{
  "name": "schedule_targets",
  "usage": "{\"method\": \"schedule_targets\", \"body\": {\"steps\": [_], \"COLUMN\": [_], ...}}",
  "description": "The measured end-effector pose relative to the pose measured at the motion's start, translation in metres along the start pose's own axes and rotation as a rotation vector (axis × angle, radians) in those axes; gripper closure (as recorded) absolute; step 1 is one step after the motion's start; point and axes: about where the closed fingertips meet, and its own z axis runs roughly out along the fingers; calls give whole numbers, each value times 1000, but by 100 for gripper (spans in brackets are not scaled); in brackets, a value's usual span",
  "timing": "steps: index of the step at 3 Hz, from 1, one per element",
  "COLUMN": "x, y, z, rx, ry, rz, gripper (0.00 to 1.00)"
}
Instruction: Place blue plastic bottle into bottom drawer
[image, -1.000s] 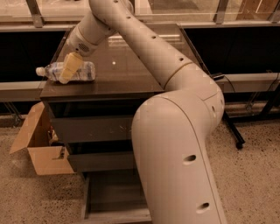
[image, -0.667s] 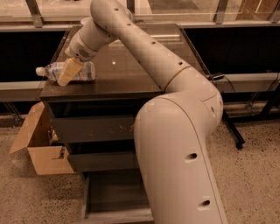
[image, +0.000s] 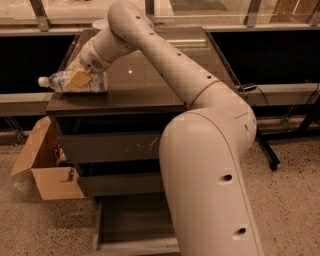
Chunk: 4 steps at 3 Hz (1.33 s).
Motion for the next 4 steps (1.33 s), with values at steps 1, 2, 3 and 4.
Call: {"method": "schedule_targets", "body": {"steps": [1, 2, 3, 4], "x": [-13, -43, -56, -56], "y": [0, 9, 17, 17], "z": [-9, -47, -60, -60], "rx": [9, 77, 103, 103], "ry": [-41, -108, -134, -134], "rz": [-46, -148, -192, -192], "gripper": [96, 100, 100, 100]}}
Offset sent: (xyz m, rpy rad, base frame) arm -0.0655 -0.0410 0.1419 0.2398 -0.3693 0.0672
